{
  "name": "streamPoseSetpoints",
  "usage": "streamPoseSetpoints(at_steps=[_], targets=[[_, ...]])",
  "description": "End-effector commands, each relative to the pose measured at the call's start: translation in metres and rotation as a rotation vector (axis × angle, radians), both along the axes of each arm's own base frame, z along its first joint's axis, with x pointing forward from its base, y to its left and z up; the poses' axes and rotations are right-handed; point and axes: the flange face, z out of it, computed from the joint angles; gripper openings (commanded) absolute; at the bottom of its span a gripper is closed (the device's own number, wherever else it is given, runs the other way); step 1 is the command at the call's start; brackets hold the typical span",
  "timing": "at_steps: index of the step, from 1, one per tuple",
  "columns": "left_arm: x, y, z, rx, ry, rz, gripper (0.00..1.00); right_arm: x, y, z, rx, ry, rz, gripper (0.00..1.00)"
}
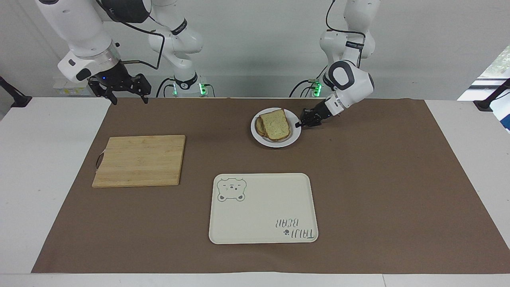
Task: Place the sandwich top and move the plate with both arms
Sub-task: 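Move the left gripper to the plate rim nearest the robot, then push the plate with the left gripper onto the bear tray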
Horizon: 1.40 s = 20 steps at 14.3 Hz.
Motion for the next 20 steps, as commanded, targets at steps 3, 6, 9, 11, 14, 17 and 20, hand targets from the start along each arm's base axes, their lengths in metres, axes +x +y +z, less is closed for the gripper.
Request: streamPoseSetpoints(at_steps=[3,6,9,11,14,17,20], targets=[[0.016,0.017,0.013,-0.175,0.044,0.105,0.00,0.001,0.000,0.002,-0.001,-0.003,-0.008,1.00],[0.048,0.012,0.028,-0.256,0.005,0.196,0.00,0.001,-0.001,0.002,-0.001,-0.003,-0.010,1.00],[0.092,0.008,0.041,-0.292,-0.060,0.230,0.00,0.001,0.000,0.002,-0.001,-0.003,-0.008,1.00],[0.127,0.000,0.051,-0.292,-0.099,0.235,0.00,0.002,0.000,0.002,-0.001,-0.001,-0.008,1.00],[0.177,-0.013,0.062,-0.259,-0.167,0.260,0.00,0.001,-0.001,0.001,-0.001,0.000,-0.010,1.00],[0.197,-0.019,0.053,-0.201,-0.193,0.292,0.00,0.002,0.000,0.002,-0.001,-0.001,-0.008,1.00],[0.237,-0.031,0.038,-0.243,-0.190,0.350,0.00,0.001,-0.001,0.002,-0.001,-0.003,-0.010,1.00]])
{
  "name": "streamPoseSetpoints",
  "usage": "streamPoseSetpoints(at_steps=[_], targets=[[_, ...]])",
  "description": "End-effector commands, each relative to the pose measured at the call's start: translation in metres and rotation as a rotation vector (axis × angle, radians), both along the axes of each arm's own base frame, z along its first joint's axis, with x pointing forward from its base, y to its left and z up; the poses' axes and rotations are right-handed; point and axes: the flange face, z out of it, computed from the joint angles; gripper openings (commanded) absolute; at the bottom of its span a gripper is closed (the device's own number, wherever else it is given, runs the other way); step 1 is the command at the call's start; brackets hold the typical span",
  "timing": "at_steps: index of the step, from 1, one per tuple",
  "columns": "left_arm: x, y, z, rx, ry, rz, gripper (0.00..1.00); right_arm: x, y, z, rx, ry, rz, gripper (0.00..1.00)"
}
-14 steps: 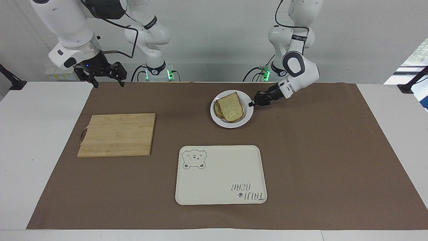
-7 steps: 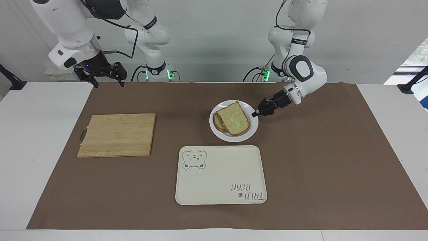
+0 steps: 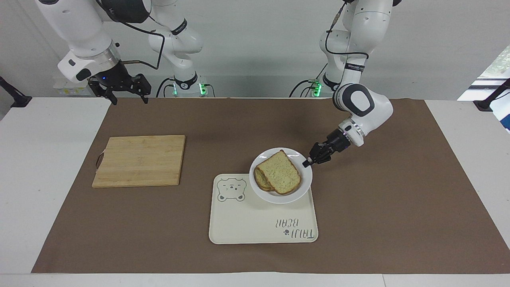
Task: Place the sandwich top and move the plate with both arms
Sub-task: 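Push the plate with the left gripper onto the bear tray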
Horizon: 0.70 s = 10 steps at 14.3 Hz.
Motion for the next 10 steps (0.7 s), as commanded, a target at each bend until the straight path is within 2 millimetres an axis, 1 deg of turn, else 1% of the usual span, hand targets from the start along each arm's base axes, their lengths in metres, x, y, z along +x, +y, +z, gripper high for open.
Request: streamPoseSetpoints(at_steps=[1,2,3,4,5,6,7,8,9,10], targets=[[0.036,-0.015,-0.020,-0.019,-0.011,0.036,0.00,0.001,0.000,0.002,-0.001,-0.003,-0.008,1.00],[0.044,-0.022,-0.024,-0.023,-0.013,0.029,0.00,0.001,0.000,0.002,-0.001,-0.002,-0.008,1.00],[0.050,-0.025,-0.027,-0.024,-0.016,0.029,0.00,0.001,0.000,0.002,-0.001,-0.003,-0.008,1.00],[0.052,-0.029,-0.029,-0.022,-0.015,0.026,0.00,0.001,0.000,0.002,-0.001,-0.002,-0.008,1.00],[0.052,-0.028,-0.032,-0.019,-0.011,0.030,0.00,0.001,0.000,0.001,-0.001,0.000,-0.008,1.00],[0.049,-0.038,-0.040,-0.018,-0.002,0.013,0.00,0.001,0.000,0.002,-0.001,-0.002,-0.008,1.00],[0.052,-0.050,-0.048,-0.012,0.004,0.010,0.00,0.001,-0.001,0.002,-0.001,-0.002,-0.010,1.00],[0.056,-0.056,-0.052,0.015,-0.004,0.030,0.00,0.001,0.000,0.002,-0.001,-0.002,-0.008,1.00],[0.056,-0.065,-0.056,0.027,-0.001,0.033,0.00,0.001,0.000,0.002,-0.001,-0.002,-0.008,1.00],[0.057,-0.065,-0.055,0.025,-0.002,0.034,0.00,0.001,0.000,0.002,-0.001,-0.002,-0.008,1.00]])
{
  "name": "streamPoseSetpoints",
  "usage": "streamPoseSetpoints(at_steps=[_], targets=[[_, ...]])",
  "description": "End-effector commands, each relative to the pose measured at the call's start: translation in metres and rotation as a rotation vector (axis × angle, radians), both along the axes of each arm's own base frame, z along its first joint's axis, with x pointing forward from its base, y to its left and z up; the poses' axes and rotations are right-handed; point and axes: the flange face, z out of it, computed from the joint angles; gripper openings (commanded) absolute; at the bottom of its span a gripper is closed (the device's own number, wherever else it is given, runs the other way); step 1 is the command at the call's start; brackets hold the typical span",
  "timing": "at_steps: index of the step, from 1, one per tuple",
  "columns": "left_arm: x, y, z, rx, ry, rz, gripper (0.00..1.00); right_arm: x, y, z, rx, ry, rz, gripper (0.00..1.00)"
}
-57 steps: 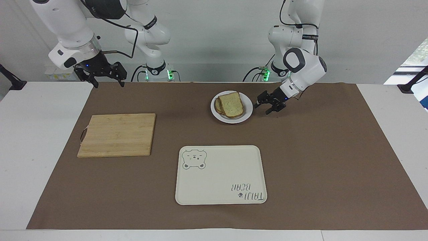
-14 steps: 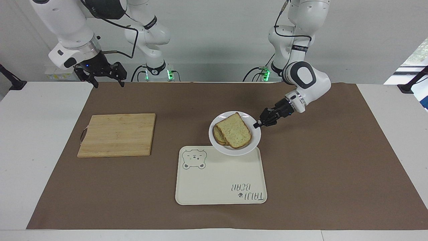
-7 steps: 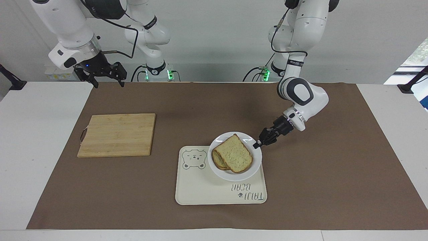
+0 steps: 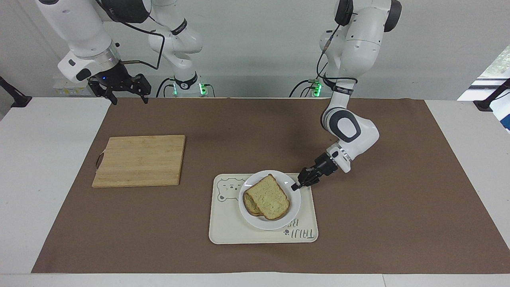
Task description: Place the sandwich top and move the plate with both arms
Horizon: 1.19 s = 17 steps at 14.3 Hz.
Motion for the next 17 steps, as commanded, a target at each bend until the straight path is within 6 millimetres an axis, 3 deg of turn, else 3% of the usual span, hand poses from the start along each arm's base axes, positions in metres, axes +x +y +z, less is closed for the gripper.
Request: streamPoseSetpoints(at_steps=[1,2,6,7,12,17], targets=[[0.010,-0.012,0.001,-0.001,-0.023,0.029,0.00,0.001,0.000,0.002,-0.001,-0.002,-0.008,1.00],[0.011,-0.011,0.002,0.006,-0.024,0.026,0.06,0.001,0.000,0.002,-0.001,-0.002,-0.008,1.00],[0.019,-0.014,0.009,0.074,-0.056,-0.037,0.92,0.001,0.000,0.001,-0.001,0.000,-0.008,1.00],[0.021,-0.012,0.013,0.092,-0.073,-0.035,1.00,0.001,0.000,0.002,-0.001,-0.003,-0.008,1.00],[0.054,-0.006,0.077,0.230,-0.104,0.026,1.00,0.001,-0.001,0.002,-0.001,-0.002,-0.010,1.00],[0.061,0.020,0.152,0.271,-0.217,0.028,1.00,0.001,-0.001,0.002,-0.001,-0.002,-0.010,1.00]])
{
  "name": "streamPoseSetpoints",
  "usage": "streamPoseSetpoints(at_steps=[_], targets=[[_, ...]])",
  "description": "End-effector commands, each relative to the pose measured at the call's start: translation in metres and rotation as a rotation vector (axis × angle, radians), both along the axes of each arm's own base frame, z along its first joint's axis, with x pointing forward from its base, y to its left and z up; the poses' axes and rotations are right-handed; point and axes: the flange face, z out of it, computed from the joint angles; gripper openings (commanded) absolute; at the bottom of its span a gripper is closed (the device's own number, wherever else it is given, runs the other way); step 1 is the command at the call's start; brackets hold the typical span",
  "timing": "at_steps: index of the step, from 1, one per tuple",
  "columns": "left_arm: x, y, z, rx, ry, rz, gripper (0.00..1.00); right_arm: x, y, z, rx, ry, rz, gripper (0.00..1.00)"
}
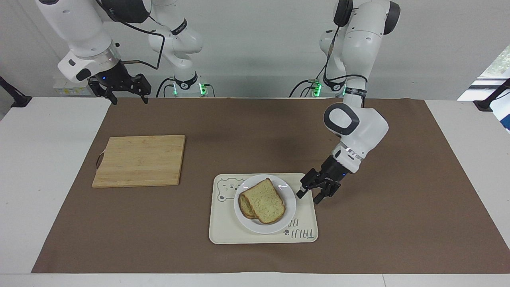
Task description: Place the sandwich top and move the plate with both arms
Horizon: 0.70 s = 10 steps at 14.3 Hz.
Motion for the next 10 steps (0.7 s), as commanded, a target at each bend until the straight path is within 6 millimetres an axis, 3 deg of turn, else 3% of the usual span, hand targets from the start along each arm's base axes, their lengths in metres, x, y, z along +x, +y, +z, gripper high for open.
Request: streamPoseSetpoints(at_steps=[1,6,10], targets=[[-0.007,0.019,0.046,0.007,-0.048,0.006,1.00,0.001,0.000,0.002,-0.001,-0.002,-0.008,1.00],[-0.018,0.086,0.132,0.152,-0.045,-0.146,1.00,0.001,-0.001,0.002,-0.001,-0.002,-0.010,1.00],[-0.038,0.116,0.197,0.637,0.083,-0.368,1.00,0.001,0.000,0.002,-0.001,-0.002,-0.008,1.00]])
